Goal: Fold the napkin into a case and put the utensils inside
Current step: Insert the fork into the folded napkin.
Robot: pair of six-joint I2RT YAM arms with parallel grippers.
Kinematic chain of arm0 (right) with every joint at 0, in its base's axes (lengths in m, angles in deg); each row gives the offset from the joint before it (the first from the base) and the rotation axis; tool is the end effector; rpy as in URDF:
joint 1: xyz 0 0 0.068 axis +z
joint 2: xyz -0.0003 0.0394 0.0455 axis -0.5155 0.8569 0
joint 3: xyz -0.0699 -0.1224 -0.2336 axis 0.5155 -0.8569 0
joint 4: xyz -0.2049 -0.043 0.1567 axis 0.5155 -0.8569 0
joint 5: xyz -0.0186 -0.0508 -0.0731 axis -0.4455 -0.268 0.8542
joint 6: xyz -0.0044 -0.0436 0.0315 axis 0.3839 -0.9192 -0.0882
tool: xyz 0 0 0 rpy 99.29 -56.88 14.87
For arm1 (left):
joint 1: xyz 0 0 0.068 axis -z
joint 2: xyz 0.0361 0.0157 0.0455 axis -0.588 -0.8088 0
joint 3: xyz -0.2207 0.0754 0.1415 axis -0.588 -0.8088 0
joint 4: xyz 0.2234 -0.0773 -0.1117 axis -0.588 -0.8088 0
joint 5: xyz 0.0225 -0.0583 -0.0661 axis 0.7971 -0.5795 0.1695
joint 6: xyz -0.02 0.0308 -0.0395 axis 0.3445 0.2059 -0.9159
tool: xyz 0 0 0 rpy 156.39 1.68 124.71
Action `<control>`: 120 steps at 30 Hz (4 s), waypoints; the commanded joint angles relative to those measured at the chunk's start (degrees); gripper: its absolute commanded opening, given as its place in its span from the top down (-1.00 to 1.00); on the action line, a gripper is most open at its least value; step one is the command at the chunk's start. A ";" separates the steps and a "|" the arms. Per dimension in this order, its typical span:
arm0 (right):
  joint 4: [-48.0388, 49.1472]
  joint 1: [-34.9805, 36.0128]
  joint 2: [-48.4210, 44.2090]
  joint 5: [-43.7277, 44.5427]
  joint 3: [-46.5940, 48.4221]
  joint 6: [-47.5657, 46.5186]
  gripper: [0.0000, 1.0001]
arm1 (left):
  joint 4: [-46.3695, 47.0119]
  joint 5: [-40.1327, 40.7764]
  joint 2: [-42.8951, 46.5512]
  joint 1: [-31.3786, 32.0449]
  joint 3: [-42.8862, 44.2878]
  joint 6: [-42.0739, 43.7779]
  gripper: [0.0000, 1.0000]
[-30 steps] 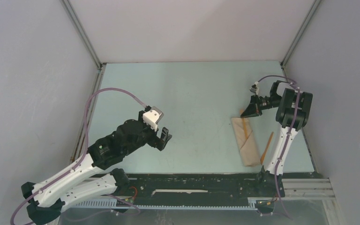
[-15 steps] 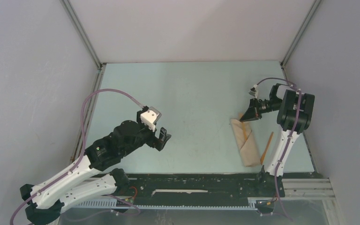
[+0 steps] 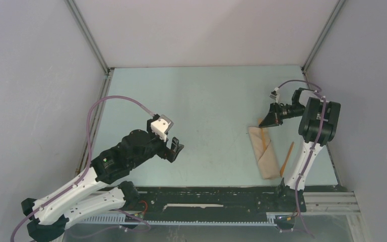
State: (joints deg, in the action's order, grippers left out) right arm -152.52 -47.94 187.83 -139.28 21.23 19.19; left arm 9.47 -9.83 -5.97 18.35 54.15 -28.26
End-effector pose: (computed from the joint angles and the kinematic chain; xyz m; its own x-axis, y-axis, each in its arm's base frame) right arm 0.3669 -0.0797 0.1337 -0.9301 -0.0943 -0.3549 -0.3536 0.4908 0.7963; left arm 0.0920 -0.1157 0.3297 -0.3110 0.2155 -0.9257 0.6503 0.7585 -0.0419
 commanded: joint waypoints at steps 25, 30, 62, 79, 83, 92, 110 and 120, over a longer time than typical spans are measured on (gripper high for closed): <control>0.83 -0.67 -6.56 -2.08 -4.35 -1.56 0.98 | 1.32 -0.50 0.54 0.34 -0.27 0.70 -0.78; 0.43 1.95 -5.51 -0.42 -5.69 -1.88 0.97 | 1.28 -0.52 0.60 0.32 -0.27 0.69 -0.78; 4.88 2.90 -7.59 3.90 -15.66 1.48 0.81 | 1.28 -0.35 1.78 0.91 -0.27 0.78 -0.78; 6.43 3.37 -9.68 6.38 -16.76 3.23 0.51 | 1.28 -0.41 1.98 0.94 -0.30 0.78 -0.78; 7.08 3.11 -10.41 7.13 -17.31 3.97 0.43 | 1.28 -0.54 2.11 0.92 -0.36 0.78 -0.78; 8.65 2.58 -13.52 8.43 -18.42 5.53 0.25 | 1.28 -0.50 2.46 0.94 -0.36 0.78 -0.78; 14.42 2.11 -33.67 23.54 -18.42 21.36 -0.10 | 1.36 -1.11 4.09 2.13 -0.28 0.60 -0.78; 15.21 17.66 -46.40 82.09 -21.79 3.85 -0.50 | 1.95 -2.35 9.26 4.41 -0.27 0.00 -0.78</control>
State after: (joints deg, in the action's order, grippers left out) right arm -138.42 -32.59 142.21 -81.91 2.57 37.05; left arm 9.47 -10.92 1.07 21.80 54.15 -28.28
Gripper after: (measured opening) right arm 0.771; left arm 0.890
